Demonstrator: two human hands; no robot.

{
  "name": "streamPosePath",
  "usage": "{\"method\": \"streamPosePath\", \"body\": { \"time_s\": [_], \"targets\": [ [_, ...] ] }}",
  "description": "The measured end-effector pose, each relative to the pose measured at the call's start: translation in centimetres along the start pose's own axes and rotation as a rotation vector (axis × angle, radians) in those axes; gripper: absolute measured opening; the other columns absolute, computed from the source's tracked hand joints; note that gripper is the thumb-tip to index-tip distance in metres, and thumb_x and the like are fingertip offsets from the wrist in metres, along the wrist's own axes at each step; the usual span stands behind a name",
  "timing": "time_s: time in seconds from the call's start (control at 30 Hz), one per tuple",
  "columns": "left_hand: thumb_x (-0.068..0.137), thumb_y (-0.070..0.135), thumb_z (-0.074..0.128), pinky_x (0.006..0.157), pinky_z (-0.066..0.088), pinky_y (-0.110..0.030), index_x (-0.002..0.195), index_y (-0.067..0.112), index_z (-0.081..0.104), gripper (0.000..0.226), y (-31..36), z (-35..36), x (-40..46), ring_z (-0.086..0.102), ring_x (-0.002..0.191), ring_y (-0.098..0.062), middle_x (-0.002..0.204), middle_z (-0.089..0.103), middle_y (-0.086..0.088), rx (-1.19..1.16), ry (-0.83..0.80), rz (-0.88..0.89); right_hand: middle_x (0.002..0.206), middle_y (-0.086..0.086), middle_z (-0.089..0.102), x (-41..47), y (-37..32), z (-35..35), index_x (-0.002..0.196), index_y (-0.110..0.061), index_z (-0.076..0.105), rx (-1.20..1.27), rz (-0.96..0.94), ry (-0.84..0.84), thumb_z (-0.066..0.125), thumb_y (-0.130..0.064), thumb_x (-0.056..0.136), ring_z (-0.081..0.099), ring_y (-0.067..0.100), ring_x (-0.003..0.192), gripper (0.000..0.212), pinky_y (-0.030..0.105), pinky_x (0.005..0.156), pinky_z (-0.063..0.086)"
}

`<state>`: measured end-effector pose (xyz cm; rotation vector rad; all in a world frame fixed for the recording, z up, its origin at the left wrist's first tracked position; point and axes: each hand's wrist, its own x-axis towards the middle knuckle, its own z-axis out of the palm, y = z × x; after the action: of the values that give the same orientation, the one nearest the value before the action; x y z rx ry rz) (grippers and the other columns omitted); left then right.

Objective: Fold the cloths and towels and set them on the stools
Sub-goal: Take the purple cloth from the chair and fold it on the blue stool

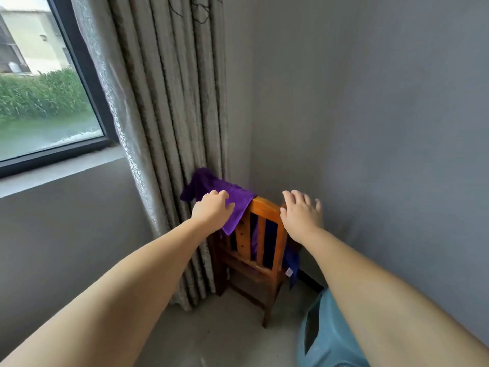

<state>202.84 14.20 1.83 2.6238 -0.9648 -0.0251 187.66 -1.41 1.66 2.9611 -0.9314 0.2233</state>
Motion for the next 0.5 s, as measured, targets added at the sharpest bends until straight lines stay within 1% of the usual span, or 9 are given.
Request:
{"method": "streamPosePath", "body": {
  "time_s": [0.17,0.27,0.3,0.4,0.5],
  "targets": [
    [0.094,0.04,0.045,0.094,0.046,-0.043,0.119,0.015,0.056,0.037,-3.0,0.0,8.3,0.053,0.116,-0.032,0.121,0.055,-0.011,-0.052,0.022,-0.107,0.152,0.004,0.03,8.6,-1.6,2.2,0.146,-0.021,0.023,-0.001,-0.053,-0.014,0.031,-0.033,0.1,0.025,0.024,0.142,0.048,0.052,0.116,0.015],
    [0.094,0.039,0.045,0.095,0.046,-0.043,0.12,0.015,0.056,0.037,-4.5,0.1,13.6,0.051,0.117,-0.031,0.124,0.054,-0.011,-0.066,0.014,-0.134,0.149,0.004,0.035,14.3,-2.6,3.5,0.143,-0.02,0.028,0.01,-0.057,-0.049,0.03,-0.033,0.1,0.03,0.025,0.139,0.045,0.052,0.115,0.017],
    [0.094,0.039,0.045,0.095,0.046,-0.042,0.121,0.015,0.055,0.037,-4.7,0.2,14.0,0.05,0.118,-0.031,0.125,0.053,-0.012,-0.061,0.015,-0.129,0.146,0.006,0.039,14.7,-2.8,3.7,0.142,-0.019,0.03,0.01,-0.054,-0.07,0.029,-0.035,0.1,0.033,0.026,0.136,0.044,0.052,0.114,0.019],
    [0.095,0.038,0.044,0.096,0.045,-0.043,0.13,0.016,0.048,0.042,-5.9,1.6,16.7,0.047,0.122,-0.033,0.131,0.049,-0.013,-0.027,-0.033,-0.149,0.133,0.011,0.054,17.0,-4.5,6.0,0.137,-0.018,0.037,0.043,-0.036,-0.219,0.02,-0.041,0.1,0.047,0.029,0.126,0.047,0.049,0.109,0.026],
    [0.095,0.041,0.044,0.095,0.046,-0.046,0.142,0.017,0.032,0.054,-7.2,3.2,19.1,0.047,0.122,-0.036,0.138,0.041,-0.015,-0.014,-0.065,-0.206,0.124,0.013,0.061,18.4,-6.3,7.9,0.131,-0.016,0.043,0.113,-0.027,-0.345,0.014,-0.047,0.1,0.055,0.029,0.117,0.052,0.045,0.101,0.031]
  ]
}}
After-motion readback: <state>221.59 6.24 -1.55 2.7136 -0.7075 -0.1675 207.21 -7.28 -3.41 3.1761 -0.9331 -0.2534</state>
